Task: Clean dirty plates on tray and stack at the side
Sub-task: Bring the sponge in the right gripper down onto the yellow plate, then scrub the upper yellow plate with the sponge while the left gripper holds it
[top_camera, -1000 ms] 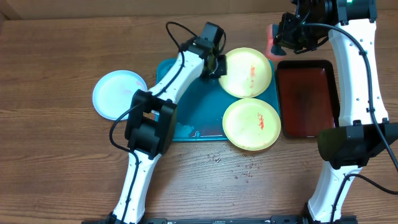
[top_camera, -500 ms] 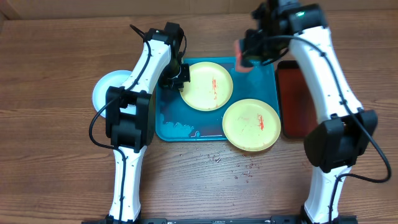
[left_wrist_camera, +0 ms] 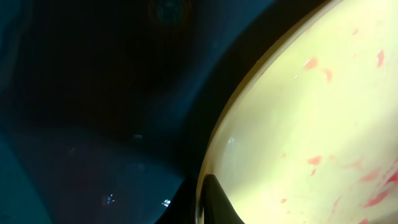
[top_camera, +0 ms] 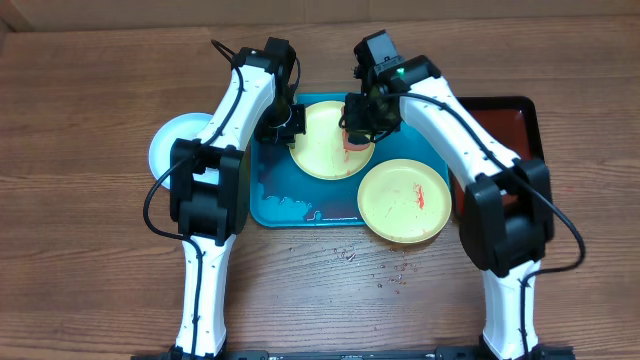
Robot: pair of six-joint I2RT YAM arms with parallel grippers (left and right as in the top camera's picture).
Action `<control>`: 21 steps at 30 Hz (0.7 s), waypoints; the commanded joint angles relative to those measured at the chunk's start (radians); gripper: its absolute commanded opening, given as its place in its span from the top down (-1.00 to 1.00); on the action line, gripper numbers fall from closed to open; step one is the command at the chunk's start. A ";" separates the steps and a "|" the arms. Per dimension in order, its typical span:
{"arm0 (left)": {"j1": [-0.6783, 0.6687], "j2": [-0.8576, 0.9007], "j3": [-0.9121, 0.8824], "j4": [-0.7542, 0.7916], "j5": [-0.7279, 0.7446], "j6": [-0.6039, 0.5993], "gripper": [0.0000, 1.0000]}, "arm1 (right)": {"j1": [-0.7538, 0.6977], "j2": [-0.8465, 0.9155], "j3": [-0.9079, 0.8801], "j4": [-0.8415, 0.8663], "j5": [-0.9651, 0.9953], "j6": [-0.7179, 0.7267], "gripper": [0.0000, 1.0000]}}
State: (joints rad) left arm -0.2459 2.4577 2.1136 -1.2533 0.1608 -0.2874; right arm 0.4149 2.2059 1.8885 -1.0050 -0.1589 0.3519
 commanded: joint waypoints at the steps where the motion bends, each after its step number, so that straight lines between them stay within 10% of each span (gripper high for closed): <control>1: 0.006 0.008 -0.026 -0.004 -0.039 0.023 0.91 | -0.003 0.073 -0.004 0.013 0.035 0.024 0.92; 21: 0.010 0.008 -0.026 -0.063 -0.110 0.090 0.92 | 0.050 0.243 -0.004 0.150 -0.244 0.095 0.93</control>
State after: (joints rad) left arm -0.2409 2.4557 2.1136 -1.3163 0.0731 -0.2657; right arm 0.4198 2.3638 1.8927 -0.8879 -0.2886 0.4263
